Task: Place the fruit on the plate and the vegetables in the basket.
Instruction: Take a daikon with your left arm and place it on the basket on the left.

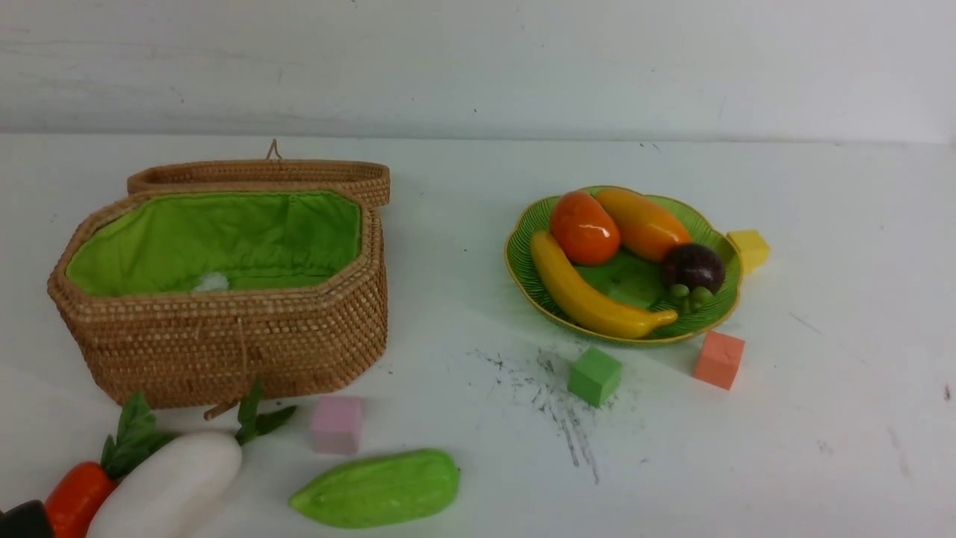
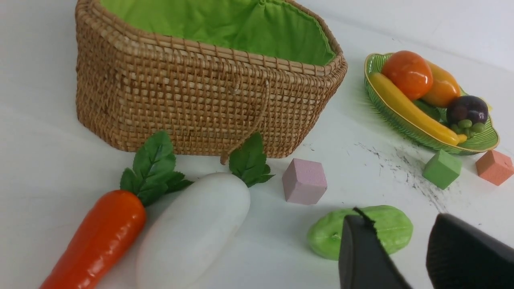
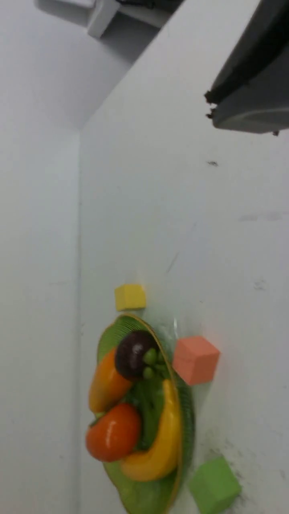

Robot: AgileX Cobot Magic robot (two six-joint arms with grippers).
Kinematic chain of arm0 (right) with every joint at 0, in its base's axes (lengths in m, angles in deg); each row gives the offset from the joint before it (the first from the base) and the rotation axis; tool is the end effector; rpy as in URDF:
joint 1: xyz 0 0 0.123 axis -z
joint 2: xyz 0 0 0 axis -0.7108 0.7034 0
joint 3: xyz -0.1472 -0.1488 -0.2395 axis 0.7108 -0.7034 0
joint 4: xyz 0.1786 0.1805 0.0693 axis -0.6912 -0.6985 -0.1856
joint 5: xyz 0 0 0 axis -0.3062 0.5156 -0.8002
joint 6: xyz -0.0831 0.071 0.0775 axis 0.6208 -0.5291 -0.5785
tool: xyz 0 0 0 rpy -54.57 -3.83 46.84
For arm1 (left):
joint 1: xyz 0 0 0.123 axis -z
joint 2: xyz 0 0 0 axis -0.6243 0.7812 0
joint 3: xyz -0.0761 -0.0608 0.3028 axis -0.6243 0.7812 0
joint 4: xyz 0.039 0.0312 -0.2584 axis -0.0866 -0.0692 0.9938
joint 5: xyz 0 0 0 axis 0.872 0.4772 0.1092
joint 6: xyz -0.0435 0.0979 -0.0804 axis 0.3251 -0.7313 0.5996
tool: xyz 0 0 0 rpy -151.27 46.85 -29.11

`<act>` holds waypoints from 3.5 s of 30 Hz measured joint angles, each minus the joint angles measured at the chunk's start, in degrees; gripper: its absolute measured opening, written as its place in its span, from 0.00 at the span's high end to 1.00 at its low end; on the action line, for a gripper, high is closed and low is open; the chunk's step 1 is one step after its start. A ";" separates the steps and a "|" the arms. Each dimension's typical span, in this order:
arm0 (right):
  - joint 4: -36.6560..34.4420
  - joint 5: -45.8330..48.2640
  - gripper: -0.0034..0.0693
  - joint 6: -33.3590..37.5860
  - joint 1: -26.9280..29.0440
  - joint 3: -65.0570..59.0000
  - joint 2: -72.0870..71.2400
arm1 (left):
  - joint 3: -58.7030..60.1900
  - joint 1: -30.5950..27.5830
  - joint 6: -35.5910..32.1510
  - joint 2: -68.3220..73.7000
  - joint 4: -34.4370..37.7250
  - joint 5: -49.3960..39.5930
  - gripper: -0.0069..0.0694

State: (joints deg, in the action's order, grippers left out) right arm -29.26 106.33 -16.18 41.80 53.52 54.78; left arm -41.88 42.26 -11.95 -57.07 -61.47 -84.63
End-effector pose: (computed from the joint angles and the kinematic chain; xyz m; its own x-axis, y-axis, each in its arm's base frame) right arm 0.0714 -0.0144 0.2011 -0.1395 -0.0325 -0.9897 0.0740 0.9963 -0.0431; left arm 0.0655 -0.0274 0.2587 -0.3393 -0.3208 -0.8843 0.1181 0.9181 -0.3784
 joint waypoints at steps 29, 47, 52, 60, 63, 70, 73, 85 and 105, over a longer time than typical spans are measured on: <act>-26.18 2.72 0.88 22.66 3.22 -4.54 0.00 | 0.00 0.00 0.00 0.00 0.00 0.00 0.60; -27.06 2.72 0.85 23.74 3.28 -4.54 0.00 | 0.00 0.00 0.00 0.00 0.00 0.00 0.60; -27.13 2.72 0.84 23.78 3.28 -4.54 0.00 | 0.00 0.00 0.00 0.00 0.00 0.00 0.60; -27.18 2.72 0.83 23.78 3.28 -4.54 0.00 | 0.00 0.00 0.00 0.00 0.00 0.00 0.60; -27.18 2.72 0.82 23.78 3.28 -4.54 0.00 | 0.00 0.00 0.00 0.00 0.00 0.00 0.60; -27.18 2.72 0.81 23.78 3.28 -4.54 0.00 | 0.00 0.00 -3.42 0.00 -3.87 0.00 0.60; -27.18 2.72 0.81 23.78 3.28 -4.54 0.00 | 0.00 0.00 -9.13 0.00 -10.40 0.00 0.60; -27.23 2.72 0.80 23.78 3.28 -4.54 0.00 | 0.00 0.00 -17.76 0.00 -20.57 0.31 0.60; -27.28 2.72 0.78 23.78 3.28 -4.54 0.00 | -24.60 0.00 -3.56 30.13 0.53 6.10 0.60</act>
State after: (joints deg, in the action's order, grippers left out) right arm -56.53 109.05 7.60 45.09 48.98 54.78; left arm -66.48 42.26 -15.51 -26.94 -60.94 -78.52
